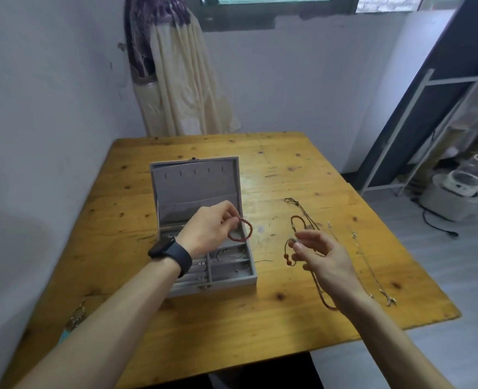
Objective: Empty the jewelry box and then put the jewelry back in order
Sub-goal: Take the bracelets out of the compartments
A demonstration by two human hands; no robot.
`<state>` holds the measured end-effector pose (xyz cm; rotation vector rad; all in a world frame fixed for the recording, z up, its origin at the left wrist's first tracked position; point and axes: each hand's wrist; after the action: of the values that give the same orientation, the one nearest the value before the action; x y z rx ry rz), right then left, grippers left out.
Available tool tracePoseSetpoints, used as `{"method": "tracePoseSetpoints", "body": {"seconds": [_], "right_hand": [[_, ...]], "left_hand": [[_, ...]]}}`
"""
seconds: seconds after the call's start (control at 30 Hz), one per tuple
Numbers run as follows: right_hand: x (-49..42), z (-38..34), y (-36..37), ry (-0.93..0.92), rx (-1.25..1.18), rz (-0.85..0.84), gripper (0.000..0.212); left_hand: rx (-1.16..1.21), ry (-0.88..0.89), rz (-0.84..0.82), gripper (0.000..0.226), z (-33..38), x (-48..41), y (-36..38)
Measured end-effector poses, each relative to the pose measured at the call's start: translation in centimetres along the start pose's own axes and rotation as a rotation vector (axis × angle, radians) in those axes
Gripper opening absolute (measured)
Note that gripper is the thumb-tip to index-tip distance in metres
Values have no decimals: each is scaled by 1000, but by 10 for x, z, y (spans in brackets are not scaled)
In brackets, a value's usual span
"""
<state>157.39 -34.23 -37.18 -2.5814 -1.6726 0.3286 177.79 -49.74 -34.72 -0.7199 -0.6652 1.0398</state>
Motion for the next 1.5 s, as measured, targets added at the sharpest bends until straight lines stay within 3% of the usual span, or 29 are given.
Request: {"method": "tracePoseSetpoints", "body": {"seconds": [0.13, 0.3, 0.47, 0.73, 1.03, 1.17, 1.3, 1.5], "right_hand": [[7, 16, -11, 32, 58, -6, 21], [1, 23, -21, 3, 153, -40, 17], [-10, 34, -28, -30, 234, -96, 15], [-42, 37, -18, -68, 471, -296, 12], [-66, 53, -13, -201, 765, -347, 17], [-56, 58, -11, -263, 787, -333, 25], [-36, 63, -11, -300, 861, -273, 30], [-23, 63, -8, -331, 927, -253, 26]], "left_hand": [[122, 19, -165, 7, 23, 12, 11], [-20, 48, -293, 15, 45, 12, 45], [-545, 111, -69, 20, 42, -2, 69], [-790, 239, 146, 23, 34, -3, 81], [-712, 204, 142, 27, 24, 3, 83], [-523, 198, 135, 32, 15, 7, 80], [-338, 167, 237, 32, 1, 18, 67], [-254, 52, 313, 30, -34, 31, 42]]}}
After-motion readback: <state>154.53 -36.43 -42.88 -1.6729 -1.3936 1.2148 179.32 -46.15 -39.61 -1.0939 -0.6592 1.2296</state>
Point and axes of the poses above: each hand's wrist, its own x-axis away from the middle knuckle, its own y-axis out of the palm, z = x × y, and after that the axes turned 13 degrees about -y, right-handed
